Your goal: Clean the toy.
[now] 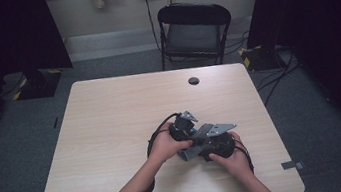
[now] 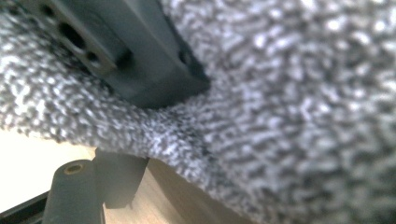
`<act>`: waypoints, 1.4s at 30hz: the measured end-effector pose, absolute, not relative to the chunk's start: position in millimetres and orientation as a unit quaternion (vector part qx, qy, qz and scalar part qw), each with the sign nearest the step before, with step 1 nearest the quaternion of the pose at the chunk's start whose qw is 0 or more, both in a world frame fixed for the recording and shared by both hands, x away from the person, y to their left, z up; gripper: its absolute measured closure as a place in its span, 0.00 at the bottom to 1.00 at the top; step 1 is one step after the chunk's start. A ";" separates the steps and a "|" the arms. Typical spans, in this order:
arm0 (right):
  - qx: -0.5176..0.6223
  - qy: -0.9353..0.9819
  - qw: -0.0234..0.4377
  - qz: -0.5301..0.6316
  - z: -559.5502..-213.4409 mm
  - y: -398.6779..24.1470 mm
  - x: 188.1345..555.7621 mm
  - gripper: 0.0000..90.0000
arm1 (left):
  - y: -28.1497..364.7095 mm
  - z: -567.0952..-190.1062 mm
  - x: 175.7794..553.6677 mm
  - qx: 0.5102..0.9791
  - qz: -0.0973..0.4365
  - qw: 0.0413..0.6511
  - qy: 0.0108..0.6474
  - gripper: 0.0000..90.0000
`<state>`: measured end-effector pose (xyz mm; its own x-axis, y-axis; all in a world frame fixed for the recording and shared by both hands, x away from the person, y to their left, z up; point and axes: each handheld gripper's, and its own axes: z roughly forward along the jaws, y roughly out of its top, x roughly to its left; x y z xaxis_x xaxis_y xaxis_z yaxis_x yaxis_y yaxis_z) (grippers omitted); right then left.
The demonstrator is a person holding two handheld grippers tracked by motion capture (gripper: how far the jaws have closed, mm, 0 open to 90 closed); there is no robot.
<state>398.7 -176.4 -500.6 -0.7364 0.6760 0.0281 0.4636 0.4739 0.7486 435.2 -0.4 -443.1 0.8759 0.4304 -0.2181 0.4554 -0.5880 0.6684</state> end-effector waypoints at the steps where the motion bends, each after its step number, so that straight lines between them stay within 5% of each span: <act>1: 0.336 0.847 0.137 0.387 -500.7 -176.4 398.7 0.28 | -1.6 -443.6 435.4 0.892 -0.014 0.378 0.249 0.80; 42: 0.334 0.848 0.140 0.386 -500.8 -175.0 400.0 0.28 | 33.2 -444.2 482.2 0.874 0.048 0.358 0.325 0.80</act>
